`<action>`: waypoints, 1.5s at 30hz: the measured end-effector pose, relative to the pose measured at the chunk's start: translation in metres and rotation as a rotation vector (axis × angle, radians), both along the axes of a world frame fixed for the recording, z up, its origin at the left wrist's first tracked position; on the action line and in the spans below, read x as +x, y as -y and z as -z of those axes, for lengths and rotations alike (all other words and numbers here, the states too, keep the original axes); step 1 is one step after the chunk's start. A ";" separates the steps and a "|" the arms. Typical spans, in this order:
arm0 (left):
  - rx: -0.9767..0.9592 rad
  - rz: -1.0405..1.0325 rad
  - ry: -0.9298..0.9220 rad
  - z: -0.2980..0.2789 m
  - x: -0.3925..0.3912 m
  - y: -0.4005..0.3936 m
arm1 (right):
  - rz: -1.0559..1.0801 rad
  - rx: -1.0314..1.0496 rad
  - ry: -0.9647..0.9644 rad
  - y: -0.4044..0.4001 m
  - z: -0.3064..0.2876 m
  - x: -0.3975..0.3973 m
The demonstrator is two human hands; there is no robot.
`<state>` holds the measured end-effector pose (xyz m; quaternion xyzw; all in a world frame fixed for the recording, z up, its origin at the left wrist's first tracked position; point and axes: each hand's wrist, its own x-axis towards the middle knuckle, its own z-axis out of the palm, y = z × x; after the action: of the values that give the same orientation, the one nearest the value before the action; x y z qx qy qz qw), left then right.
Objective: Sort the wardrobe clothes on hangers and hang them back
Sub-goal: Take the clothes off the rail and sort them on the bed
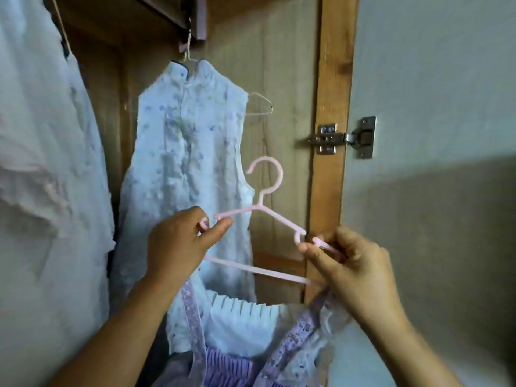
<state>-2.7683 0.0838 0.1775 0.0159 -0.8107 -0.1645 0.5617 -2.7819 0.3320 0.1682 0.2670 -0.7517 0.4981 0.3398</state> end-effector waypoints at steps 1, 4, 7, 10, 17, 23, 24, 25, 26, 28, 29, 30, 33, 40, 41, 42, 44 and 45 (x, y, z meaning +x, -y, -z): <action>0.042 0.001 0.013 0.015 0.007 -0.009 | 0.073 0.089 -0.010 -0.008 0.015 0.011; 0.102 -0.009 0.018 0.057 0.023 -0.031 | 0.232 0.262 -0.046 -0.029 0.056 0.037; 0.129 0.054 0.061 0.093 0.041 -0.056 | 0.255 0.310 0.020 -0.051 0.089 0.066; 0.109 0.130 0.106 0.127 0.055 -0.081 | 0.302 0.307 0.079 -0.081 0.121 0.093; -0.073 0.330 0.099 0.188 0.072 -0.168 | 0.311 0.172 0.497 -0.161 0.178 0.158; -0.073 0.627 0.165 0.222 0.062 -0.252 | 0.539 0.052 0.677 -0.218 0.196 0.206; -0.070 0.702 0.173 0.224 0.060 -0.267 | 0.588 0.030 0.688 -0.227 0.197 0.215; -0.058 0.775 0.179 0.225 0.059 -0.281 | 0.636 0.015 0.686 -0.235 0.197 0.224; -0.049 0.846 0.186 0.227 0.058 -0.296 | 0.688 -0.007 0.678 -0.242 0.196 0.234; -0.052 0.944 0.191 0.229 0.060 -0.325 | 0.776 -0.046 0.650 -0.255 0.194 0.252; -0.045 1.015 0.188 0.230 0.062 -0.342 | 0.834 -0.066 0.630 -0.261 0.193 0.263; -0.030 1.083 0.186 0.230 0.065 -0.356 | 0.882 -0.091 0.610 -0.266 0.191 0.273; -0.014 1.262 0.201 0.232 0.079 -0.398 | 1.015 -0.138 0.606 -0.280 0.185 0.304; -0.105 1.668 0.220 0.218 0.128 -0.504 | 1.409 -0.193 0.543 -0.317 0.168 0.387; -0.103 1.709 0.234 0.214 0.136 -0.520 | 1.459 -0.202 0.533 -0.322 0.164 0.398; -0.095 1.753 0.245 0.210 0.144 -0.537 | 1.505 -0.212 0.515 -0.326 0.161 0.407; -0.083 1.843 0.229 0.203 0.161 -0.574 | 1.604 -0.215 0.483 -0.337 0.155 0.426; -0.079 1.889 0.215 0.199 0.171 -0.592 | 1.648 -0.229 0.463 -0.343 0.152 0.436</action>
<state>-2.5972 0.6762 -0.0214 -0.6499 -0.5409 -0.5205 0.1190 -2.3463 0.6753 0.0166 -0.5072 -0.7014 0.2073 0.4559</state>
